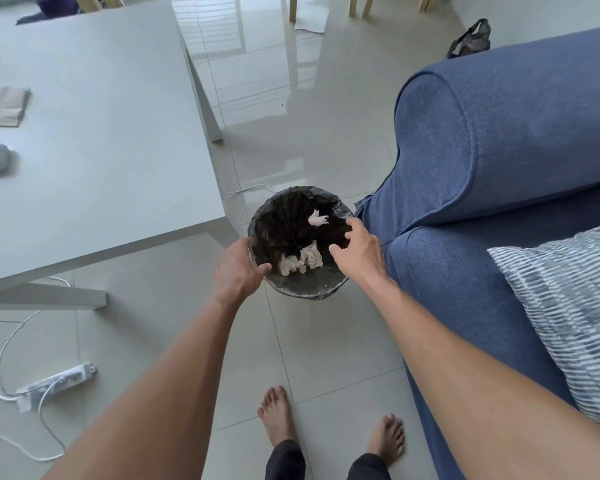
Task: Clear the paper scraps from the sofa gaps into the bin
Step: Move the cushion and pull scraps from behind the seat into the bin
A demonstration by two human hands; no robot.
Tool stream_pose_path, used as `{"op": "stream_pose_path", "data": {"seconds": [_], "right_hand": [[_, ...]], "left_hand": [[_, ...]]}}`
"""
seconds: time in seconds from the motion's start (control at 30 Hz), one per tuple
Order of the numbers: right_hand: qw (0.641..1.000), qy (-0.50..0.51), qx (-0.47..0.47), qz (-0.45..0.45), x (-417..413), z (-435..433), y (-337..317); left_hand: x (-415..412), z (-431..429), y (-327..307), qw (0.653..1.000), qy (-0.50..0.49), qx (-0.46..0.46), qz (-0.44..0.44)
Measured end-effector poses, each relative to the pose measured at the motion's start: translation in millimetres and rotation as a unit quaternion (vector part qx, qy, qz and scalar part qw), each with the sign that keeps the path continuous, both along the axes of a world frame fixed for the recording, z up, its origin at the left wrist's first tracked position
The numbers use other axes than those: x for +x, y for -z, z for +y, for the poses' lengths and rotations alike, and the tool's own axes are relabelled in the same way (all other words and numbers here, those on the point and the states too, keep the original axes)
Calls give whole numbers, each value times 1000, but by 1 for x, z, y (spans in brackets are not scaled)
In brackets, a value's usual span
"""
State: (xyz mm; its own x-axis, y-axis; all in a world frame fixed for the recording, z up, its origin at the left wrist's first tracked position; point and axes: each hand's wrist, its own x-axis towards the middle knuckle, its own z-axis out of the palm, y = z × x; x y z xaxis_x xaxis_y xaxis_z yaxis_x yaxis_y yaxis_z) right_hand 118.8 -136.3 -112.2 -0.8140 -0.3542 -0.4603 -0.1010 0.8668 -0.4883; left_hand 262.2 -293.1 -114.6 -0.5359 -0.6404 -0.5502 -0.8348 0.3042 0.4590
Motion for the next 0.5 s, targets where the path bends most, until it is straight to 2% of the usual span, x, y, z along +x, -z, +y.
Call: {"op": "stream_pose_path", "data": {"seconds": [0.17,0.33,0.5], "right_hand": [[1000,-18,-7,21,-13,23,-12],[994,-32,-4,102,-33,65,-33],[977,-13,11,211,-51,155,-78]], "left_hand": [[-25,3,-18,998,38,-48,13],[-55,33,-37,992,102,-65,37],[-89,101,-66,978,185,-75,56]]}}
